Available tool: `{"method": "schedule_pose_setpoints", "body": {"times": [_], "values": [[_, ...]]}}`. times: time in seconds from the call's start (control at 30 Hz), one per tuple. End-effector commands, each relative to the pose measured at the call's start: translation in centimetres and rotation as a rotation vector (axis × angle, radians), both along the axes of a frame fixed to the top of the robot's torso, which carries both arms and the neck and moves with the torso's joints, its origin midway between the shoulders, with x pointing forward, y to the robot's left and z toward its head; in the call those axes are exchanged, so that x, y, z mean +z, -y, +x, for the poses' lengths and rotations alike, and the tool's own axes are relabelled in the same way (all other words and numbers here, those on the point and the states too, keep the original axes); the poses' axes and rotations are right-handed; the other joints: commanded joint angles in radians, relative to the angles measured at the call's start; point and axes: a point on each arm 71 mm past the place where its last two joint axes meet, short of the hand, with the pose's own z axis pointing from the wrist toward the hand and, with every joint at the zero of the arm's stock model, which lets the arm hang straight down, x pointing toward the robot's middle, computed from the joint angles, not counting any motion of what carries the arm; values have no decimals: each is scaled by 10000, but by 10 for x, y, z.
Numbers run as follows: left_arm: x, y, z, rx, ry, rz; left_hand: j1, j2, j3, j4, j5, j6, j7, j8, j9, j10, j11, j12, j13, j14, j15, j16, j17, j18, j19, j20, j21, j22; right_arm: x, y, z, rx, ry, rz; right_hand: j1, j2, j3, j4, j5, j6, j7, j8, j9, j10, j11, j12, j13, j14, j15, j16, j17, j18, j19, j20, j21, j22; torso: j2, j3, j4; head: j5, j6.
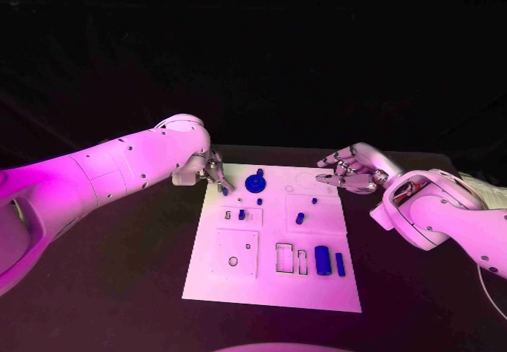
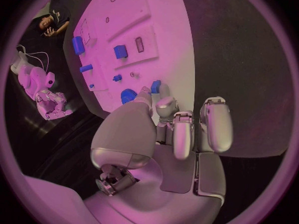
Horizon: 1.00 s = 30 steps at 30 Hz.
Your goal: Assemble the parts on the task board
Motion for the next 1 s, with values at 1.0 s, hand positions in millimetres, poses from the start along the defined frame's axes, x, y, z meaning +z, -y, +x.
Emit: {"method": "schedule_pose_setpoints", "body": {"times": [1.0], "values": [[0,2,-2,198,-187,-1126,1629,-409,3766,-1155,56,-441,-89,313,331,2,2,-248,-358,1053,-122,30,2633,151,-27,-109,-107,307,-3,-3,1,165,-107,-64,-14,50,11,59,98,82,10,30,12,-34,-14,10,-8,411,24,-42,-8,160,-78,-2,-44,-6,-10,4,0,52,-62]]}}
